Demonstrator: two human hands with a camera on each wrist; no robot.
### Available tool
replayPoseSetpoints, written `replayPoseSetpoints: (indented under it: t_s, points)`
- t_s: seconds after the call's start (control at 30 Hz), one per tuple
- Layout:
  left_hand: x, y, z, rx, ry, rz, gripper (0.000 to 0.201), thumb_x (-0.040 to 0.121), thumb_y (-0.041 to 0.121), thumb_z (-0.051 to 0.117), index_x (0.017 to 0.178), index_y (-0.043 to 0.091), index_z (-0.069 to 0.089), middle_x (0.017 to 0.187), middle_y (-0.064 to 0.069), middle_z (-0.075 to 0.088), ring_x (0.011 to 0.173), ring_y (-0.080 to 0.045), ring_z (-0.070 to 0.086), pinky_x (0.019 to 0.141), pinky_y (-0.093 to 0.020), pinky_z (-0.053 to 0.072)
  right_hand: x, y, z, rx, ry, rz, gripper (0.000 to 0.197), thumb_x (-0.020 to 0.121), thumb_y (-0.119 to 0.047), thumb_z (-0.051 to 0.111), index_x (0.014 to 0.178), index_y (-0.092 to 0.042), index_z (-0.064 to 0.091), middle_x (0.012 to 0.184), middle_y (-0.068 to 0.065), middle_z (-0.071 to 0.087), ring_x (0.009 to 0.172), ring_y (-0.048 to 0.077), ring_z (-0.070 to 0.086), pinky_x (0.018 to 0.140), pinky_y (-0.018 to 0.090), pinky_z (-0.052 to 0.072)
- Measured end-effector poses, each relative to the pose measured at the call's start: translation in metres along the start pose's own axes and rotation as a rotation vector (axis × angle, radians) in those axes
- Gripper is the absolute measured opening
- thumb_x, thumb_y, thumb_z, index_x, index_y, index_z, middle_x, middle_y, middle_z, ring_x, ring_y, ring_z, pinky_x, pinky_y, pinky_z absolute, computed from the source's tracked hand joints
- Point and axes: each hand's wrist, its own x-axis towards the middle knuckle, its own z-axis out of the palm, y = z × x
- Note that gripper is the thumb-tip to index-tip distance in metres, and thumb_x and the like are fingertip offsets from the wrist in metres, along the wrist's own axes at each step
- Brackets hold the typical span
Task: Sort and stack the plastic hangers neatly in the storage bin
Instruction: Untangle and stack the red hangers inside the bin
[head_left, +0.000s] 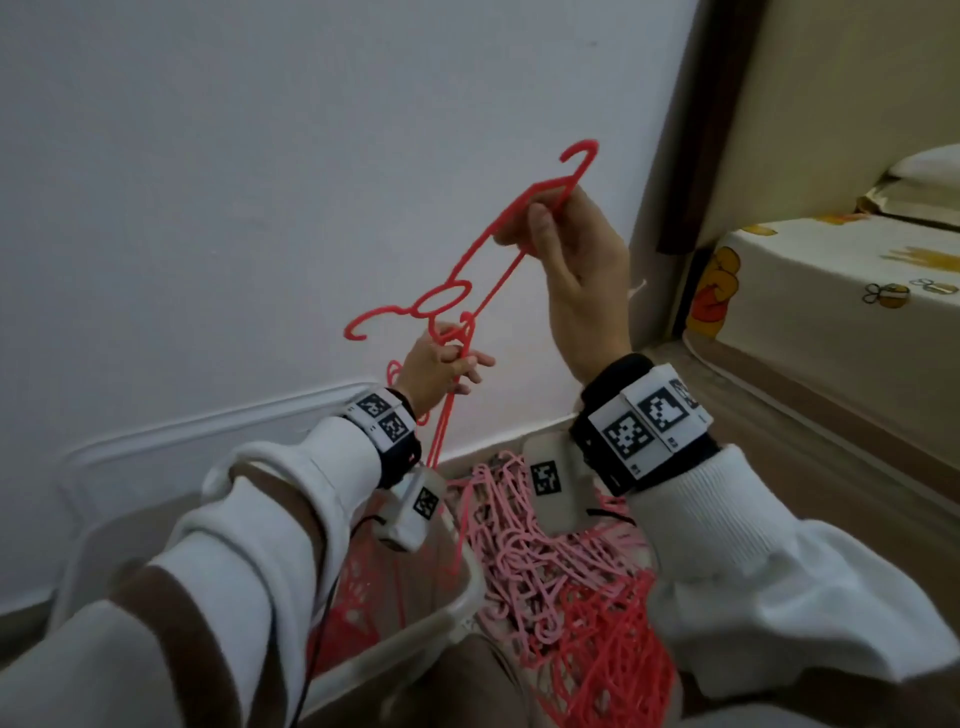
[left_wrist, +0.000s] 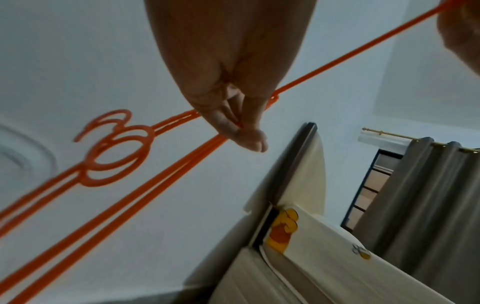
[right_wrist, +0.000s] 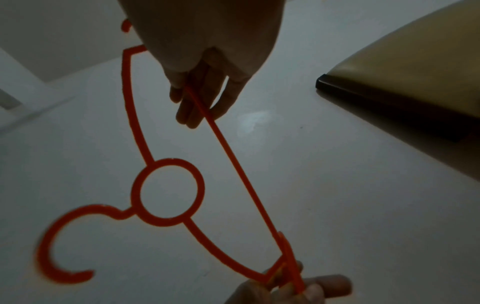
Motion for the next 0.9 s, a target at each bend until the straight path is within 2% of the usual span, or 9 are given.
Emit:
replayPoseSetpoints:
  t_s: [0.1,0.23,0.37,0.47,0.63,0.7,0.77,0.83,0.9]
  points:
    - [-0.008,0.019,-0.044,0.125,0.057,0.023,0.023,0.092,-0.004,0.049,0.105,0.005,0.032,0.087,-0.009,0.066,0.049,-0.002,0.059,0.044,-0.014,0.043,0.014,0.001,0.019,0.064,0.062,0.060,0.014,0.096,-0.011,0.042,0.093,-0.019,0.053,0.089,0.008,0.065,0.086,0.023,0.067,0.082,0.036,0.056]
    - [-0.031,0.023,-0.098,0.186,0.075,-0.054,0.025,0.092,-0.004,0.049,0.112,0.003,0.036,0.088,-0.009,0.066,0.050,-0.004,0.062,0.043,-0.015,0.046,0.017,0.015,0.048,0.181,0.101,0.200,0.018,0.096,-0.011,0.045,0.084,-0.020,0.054,0.082,0.007,0.066,0.082,0.022,0.067,0.077,0.032,0.057]
    - [-0.062,-0.014,-0.139,0.108,0.118,-0.237,0.026,0.094,-0.006,0.042,0.118,0.002,0.037,0.088,-0.015,0.062,0.051,-0.010,0.065,0.043,-0.020,0.052,-0.014,0.049,0.084,0.233,0.088,0.367,0.019,0.096,-0.010,0.047,0.080,-0.016,0.056,0.076,0.009,0.066,0.074,0.018,0.068,0.068,0.024,0.055]
    - [-0.085,-0.055,-0.158,0.164,0.187,-0.324,0.028,0.090,-0.014,0.040,0.113,0.003,0.038,0.081,-0.016,0.060,0.048,-0.007,0.064,0.042,-0.017,0.049,-0.048,0.074,0.108,0.293,0.067,0.494,0.020,0.095,-0.008,0.048,0.078,-0.014,0.057,0.072,0.008,0.066,0.068,0.015,0.068,0.066,0.023,0.055]
    - [-0.109,-0.112,-0.170,0.309,0.218,-0.399,0.041,0.088,-0.019,0.037,0.115,0.012,0.036,0.083,-0.009,0.063,0.061,0.002,0.063,0.049,-0.015,0.043,-0.088,0.106,0.133,0.341,0.056,0.648,0.019,0.094,-0.008,0.050,0.077,-0.014,0.058,0.063,-0.001,0.069,0.066,0.014,0.068,0.066,0.024,0.056]
    - [-0.113,-0.121,-0.165,0.393,0.202,-0.410,0.043,0.089,-0.017,0.038,0.122,0.011,0.039,0.078,0.003,0.063,0.055,0.012,0.057,0.053,-0.014,0.040,-0.097,0.116,0.138,0.337,0.058,0.664,0.019,0.093,-0.008,0.050,0.077,-0.014,0.058,0.062,-0.001,0.068,0.065,0.012,0.067,0.066,0.023,0.056]
    - [-0.116,-0.127,-0.164,0.509,0.156,-0.423,0.041,0.089,-0.013,0.040,0.125,0.008,0.044,0.077,0.006,0.060,0.049,0.010,0.053,0.051,-0.014,0.038,-0.105,0.127,0.142,0.304,0.041,0.681,0.019,0.093,-0.007,0.051,0.078,-0.014,0.059,0.066,0.002,0.067,0.064,0.010,0.067,0.066,0.022,0.056]
    - [-0.119,-0.129,-0.169,0.704,0.069,-0.438,0.044,0.090,-0.003,0.040,0.127,0.019,0.049,0.099,-0.005,0.064,0.073,-0.007,0.064,0.061,-0.022,0.042,-0.116,0.141,0.146,0.229,-0.011,0.718,0.016,0.092,-0.007,0.053,0.080,-0.015,0.060,0.072,0.008,0.065,0.064,0.005,0.066,0.066,0.021,0.055]
    - [-0.126,-0.132,-0.184,0.824,0.045,-0.516,0.039,0.092,0.003,0.039,0.125,0.013,0.056,0.117,-0.010,0.062,0.102,-0.025,0.061,0.082,-0.032,0.047,-0.134,0.160,0.149,0.112,-0.199,0.758,0.009,0.089,-0.004,0.057,0.091,-0.012,0.061,0.086,0.014,0.067,0.071,0.000,0.066,0.072,0.020,0.052]
